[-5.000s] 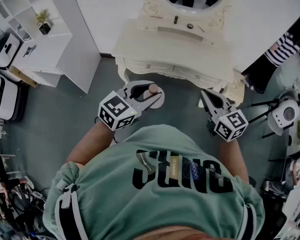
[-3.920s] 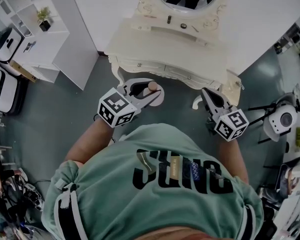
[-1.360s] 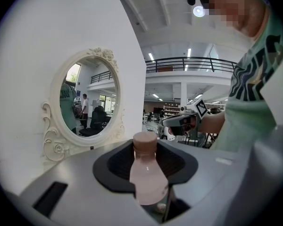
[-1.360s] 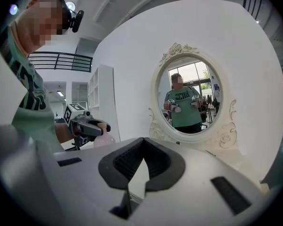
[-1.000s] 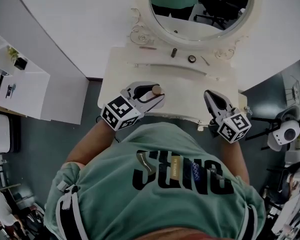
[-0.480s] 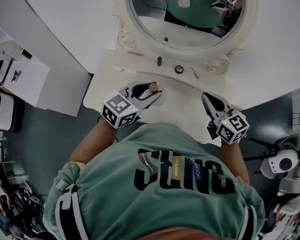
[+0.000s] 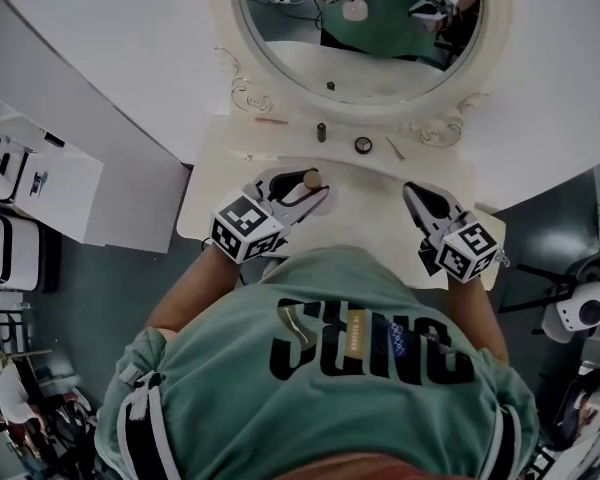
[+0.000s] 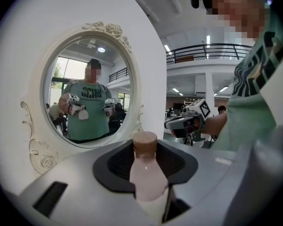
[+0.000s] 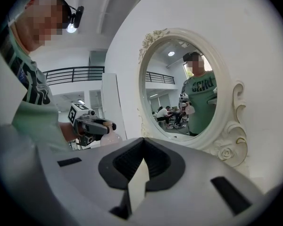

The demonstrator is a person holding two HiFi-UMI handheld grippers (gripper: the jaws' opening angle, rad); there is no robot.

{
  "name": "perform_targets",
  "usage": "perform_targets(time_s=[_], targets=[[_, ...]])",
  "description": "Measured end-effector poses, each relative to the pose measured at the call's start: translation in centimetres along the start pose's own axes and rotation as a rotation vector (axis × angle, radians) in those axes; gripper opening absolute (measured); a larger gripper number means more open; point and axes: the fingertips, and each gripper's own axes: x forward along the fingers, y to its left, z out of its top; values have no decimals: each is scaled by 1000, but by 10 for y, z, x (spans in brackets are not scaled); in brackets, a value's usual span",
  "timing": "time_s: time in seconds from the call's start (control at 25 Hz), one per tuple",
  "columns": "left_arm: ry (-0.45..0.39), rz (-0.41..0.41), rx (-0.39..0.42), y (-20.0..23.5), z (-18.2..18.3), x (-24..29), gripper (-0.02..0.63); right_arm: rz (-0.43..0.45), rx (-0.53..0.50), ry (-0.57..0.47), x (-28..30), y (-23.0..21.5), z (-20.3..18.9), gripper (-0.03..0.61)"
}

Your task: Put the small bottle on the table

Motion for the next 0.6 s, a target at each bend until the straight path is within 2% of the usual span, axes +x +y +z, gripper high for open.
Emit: perform_targets(time_s=[0.24, 0.6], targets=[[20, -85, 39, 26, -3, -15, 143, -64, 20, -5, 33, 17, 3, -6], [6, -112, 35, 45, -3, -15, 143, -75, -12, 3, 54, 18, 15, -6]])
